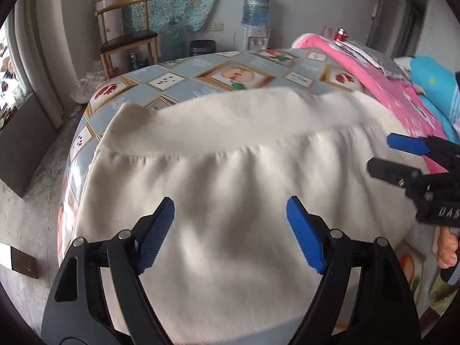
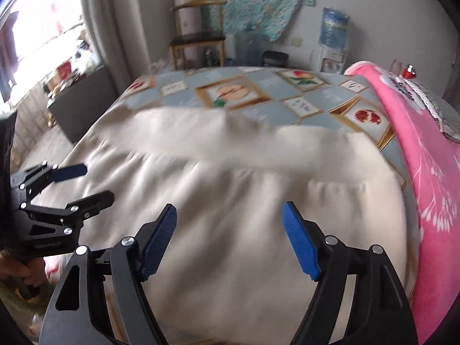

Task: Fold large clothes

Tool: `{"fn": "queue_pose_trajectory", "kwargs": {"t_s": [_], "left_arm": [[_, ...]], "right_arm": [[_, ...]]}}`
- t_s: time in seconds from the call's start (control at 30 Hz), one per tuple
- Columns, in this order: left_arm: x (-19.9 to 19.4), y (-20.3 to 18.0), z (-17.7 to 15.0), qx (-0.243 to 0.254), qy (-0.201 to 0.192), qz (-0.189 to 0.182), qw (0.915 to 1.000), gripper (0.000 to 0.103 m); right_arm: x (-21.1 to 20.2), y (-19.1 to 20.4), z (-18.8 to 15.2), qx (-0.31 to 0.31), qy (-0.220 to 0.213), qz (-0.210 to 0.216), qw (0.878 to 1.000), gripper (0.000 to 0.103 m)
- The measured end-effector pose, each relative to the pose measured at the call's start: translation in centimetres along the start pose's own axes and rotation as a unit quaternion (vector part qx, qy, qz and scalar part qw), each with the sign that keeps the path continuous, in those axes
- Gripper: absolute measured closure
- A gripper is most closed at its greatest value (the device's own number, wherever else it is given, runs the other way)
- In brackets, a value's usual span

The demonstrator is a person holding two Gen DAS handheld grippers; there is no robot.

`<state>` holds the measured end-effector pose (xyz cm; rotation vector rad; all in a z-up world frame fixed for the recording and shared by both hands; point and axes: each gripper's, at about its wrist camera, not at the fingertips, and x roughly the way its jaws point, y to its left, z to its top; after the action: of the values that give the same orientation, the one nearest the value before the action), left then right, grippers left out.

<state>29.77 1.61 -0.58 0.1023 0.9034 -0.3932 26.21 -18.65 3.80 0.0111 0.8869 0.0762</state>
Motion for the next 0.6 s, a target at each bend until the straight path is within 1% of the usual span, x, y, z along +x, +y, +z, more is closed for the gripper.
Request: {"fn": "queue_pose_trajectory", "kwargs": {"t_s": [0.03, 0.07, 0.1, 0.13, 0.17, 0.2, 0.23, 0.3, 0.33, 0.4, 0.43, 0.5, 0.57, 0.6], "left_arm": [[0.7, 0.3, 0.4, -0.009, 0.006, 0.002, 0.9999, 0.026], [1.9, 0.6, 0.7, -0.017, 0.018, 0.015, 0.9996, 0.026], [3.0, 0.6, 0.8, -0.018, 0.036, 0.029, 0.9988, 0.026], [3.4, 0.6, 0.8, -0.013, 0.037, 0.036, 0.9986, 0.025], [3.3, 0.3, 0.9, -0.004, 0.038, 0.039, 0.9985, 0.025], [3.2, 0.4, 1.2, -0.003, 0.045, 0.035, 0.9984, 0.025], [2.9, 0.6, 1.4, -0.008, 0.044, 0.024, 0.9987, 0.025], [1.8, 1.7, 2.7, -0.037, 0.029, -0.012, 0.9988, 0.025], [1.6, 2.3, 3.4, -0.047, 0.021, -0.012, 0.9986, 0.025], [2.0, 3.6, 5.3, -0.061, 0.006, 0.01, 0.9981, 0.025], [2.6, 4.2, 6.0, -0.068, 0.009, 0.022, 0.9974, 0.025], [5.3, 5.9, 7.3, -0.091, 0.045, 0.039, 0.994, 0.025], [7.6, 7.5, 7.5, -0.112, 0.074, 0.053, 0.9895, 0.025], [8.0, 8.0, 7.4, -0.118, 0.074, 0.05, 0.9889, 0.025]], "right_arm": [[0.6, -0.6, 0.2, 0.004, 0.001, -0.002, 1.0, 0.029], [1.9, -1.0, 0.4, 0.001, 0.009, -0.012, 1.0, 0.029], [3.7, -1.3, 0.2, -0.009, 0.031, -0.019, 0.999, 0.029], [5.5, -1.4, -0.3, -0.02, 0.06, -0.021, 0.998, 0.029], [5.8, -1.6, -0.8, -0.026, 0.065, -0.019, 0.997, 0.029], [5.5, -1.9, -0.8, -0.03, 0.058, -0.012, 0.998, 0.029], [5.2, -2.1, -0.4, -0.034, 0.071, -0.008, 0.997, 0.029], [3.6, -3.5, 1.1, -0.022, 0.045, -0.007, 0.999, 0.029], [3.3, -3.9, 1.6, -0.017, 0.033, -0.009, 0.999, 0.029], [2.9, -5.8, 3.2, 0.0, 0.015, -0.028, 0.999, 0.029], [3.3, -7.2, 4.1, 0.018, 0.011, -0.033, 0.999, 0.029], [4.6, -9.3, 5.0, 0.042, 0.017, -0.038, 0.998, 0.029], [7.5, -11.6, 5.0, 0.051, 0.053, -0.048, 0.996, 0.029], [8.8, -12.2, 4.7, 0.056, 0.075, -0.035, 0.995, 0.029]]}}
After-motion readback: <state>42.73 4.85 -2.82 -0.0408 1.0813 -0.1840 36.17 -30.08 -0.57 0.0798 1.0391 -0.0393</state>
